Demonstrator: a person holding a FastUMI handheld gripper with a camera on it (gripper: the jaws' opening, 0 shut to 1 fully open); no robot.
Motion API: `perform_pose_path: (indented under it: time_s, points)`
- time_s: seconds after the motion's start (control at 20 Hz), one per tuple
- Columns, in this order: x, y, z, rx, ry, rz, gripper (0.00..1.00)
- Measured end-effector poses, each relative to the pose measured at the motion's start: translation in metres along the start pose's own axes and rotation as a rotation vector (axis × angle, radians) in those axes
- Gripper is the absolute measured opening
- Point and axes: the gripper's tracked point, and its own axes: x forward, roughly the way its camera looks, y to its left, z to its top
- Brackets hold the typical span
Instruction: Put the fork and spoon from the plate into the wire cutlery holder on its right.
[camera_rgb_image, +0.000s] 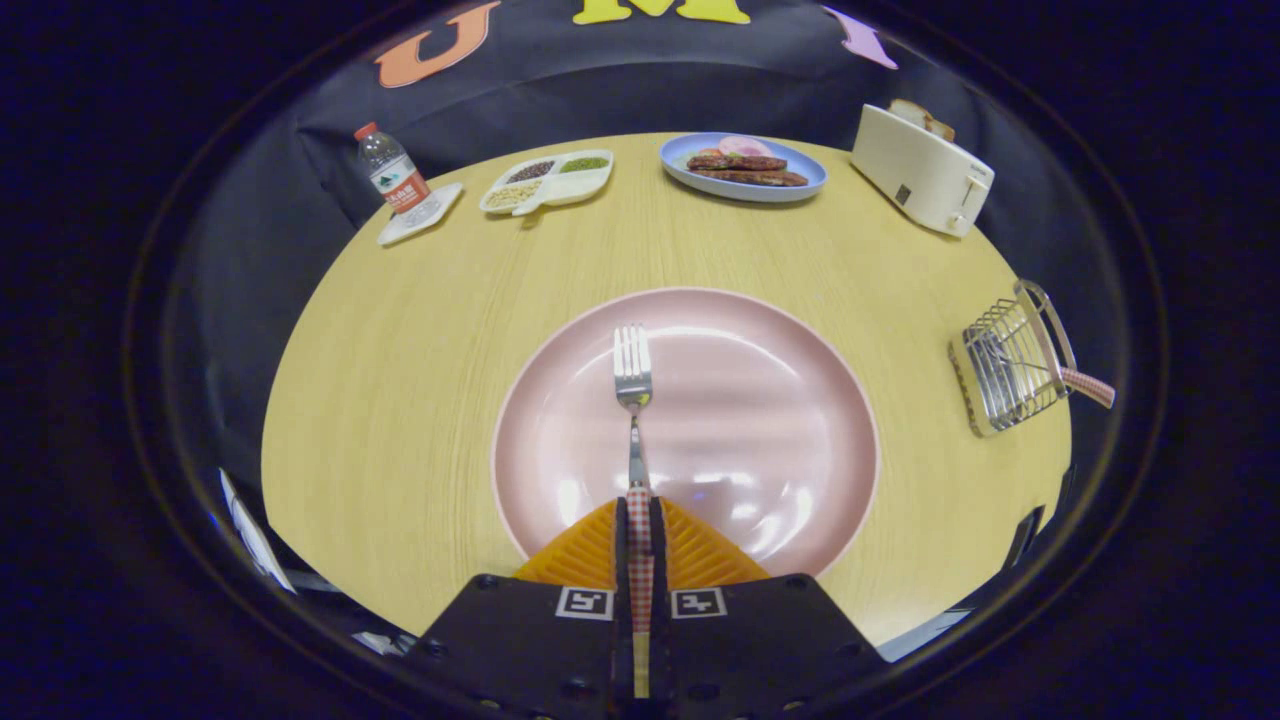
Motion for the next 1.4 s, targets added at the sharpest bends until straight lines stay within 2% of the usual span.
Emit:
perform_pose_path:
  time_s: [0.05, 0.35, 0.7, 1.0, 1.4]
  points:
    - [-0.003, -0.004, 0.0, 0.0, -0.007, 0.002, 0.01]
    - [-0.042, -0.048, 0.029, -0.011, -0.078, 0.006, 0.01]
    - [-0.092, -0.142, 0.062, 0.037, -0.11, -0.036, 0.01]
    - [-0.118, -0.204, 0.054, 0.096, -0.05, -0.04, 0.01]
    - [-0.139, -0.255, 0.042, 0.131, 0.075, -0.023, 0.01]
